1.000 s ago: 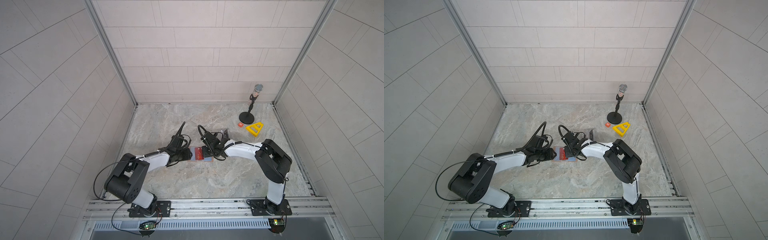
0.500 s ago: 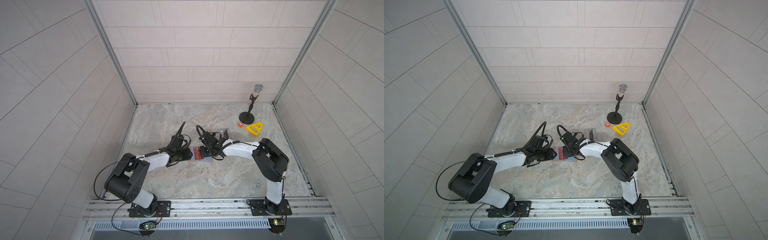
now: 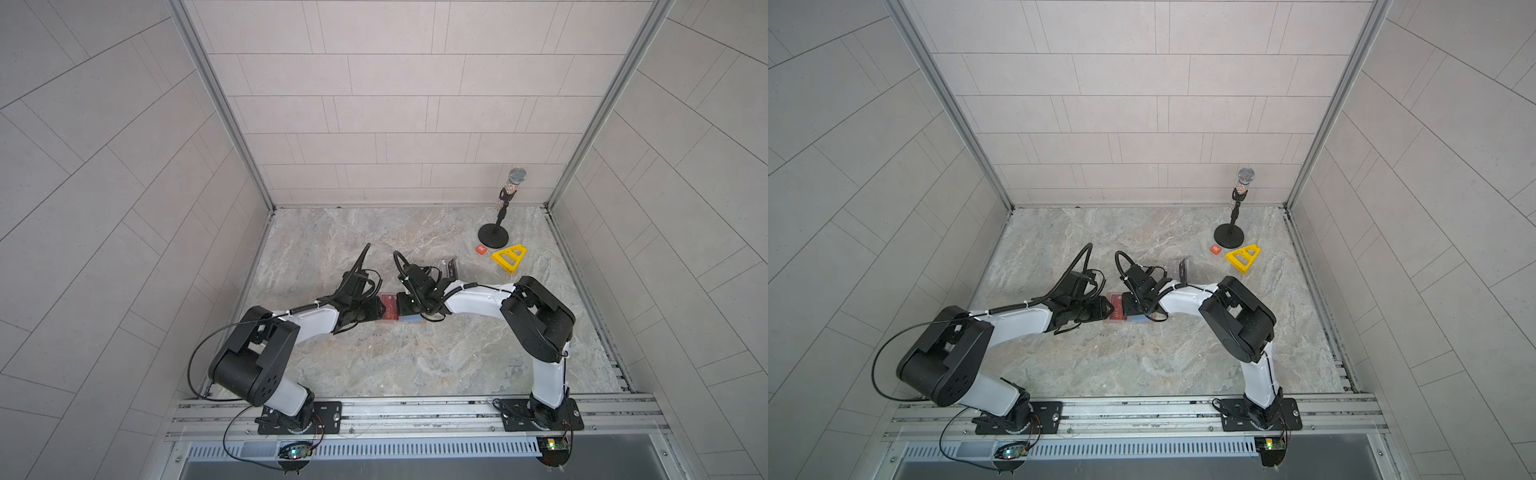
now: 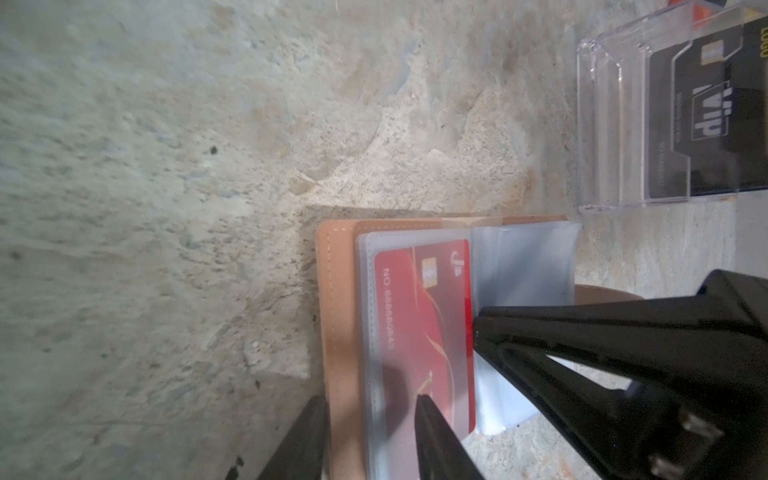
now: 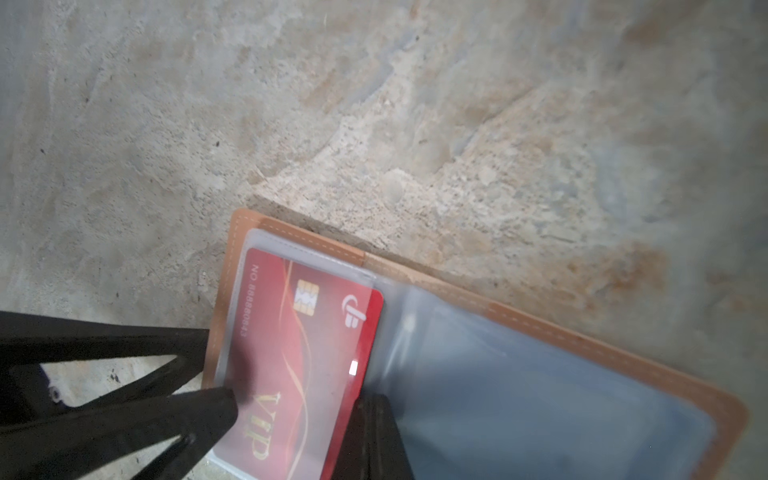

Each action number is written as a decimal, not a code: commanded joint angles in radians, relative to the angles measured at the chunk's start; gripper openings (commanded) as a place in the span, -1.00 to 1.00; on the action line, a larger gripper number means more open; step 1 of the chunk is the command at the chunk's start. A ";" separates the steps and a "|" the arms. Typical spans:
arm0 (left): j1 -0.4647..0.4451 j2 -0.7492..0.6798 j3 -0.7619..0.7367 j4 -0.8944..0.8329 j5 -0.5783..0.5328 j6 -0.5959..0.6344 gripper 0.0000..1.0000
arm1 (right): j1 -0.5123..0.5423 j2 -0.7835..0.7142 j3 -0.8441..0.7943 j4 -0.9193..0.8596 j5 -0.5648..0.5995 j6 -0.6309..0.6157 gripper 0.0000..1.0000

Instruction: Put the credit cards into the card holder

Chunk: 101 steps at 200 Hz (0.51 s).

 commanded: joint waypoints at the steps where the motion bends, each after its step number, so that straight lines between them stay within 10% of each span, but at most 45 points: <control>1: -0.001 0.032 -0.040 -0.083 -0.014 0.000 -0.17 | 0.008 0.008 -0.028 -0.003 -0.027 0.021 -0.96; 101: 0.000 0.034 -0.042 -0.079 -0.007 -0.001 -0.17 | 0.008 -0.001 -0.052 0.058 -0.070 0.039 -0.95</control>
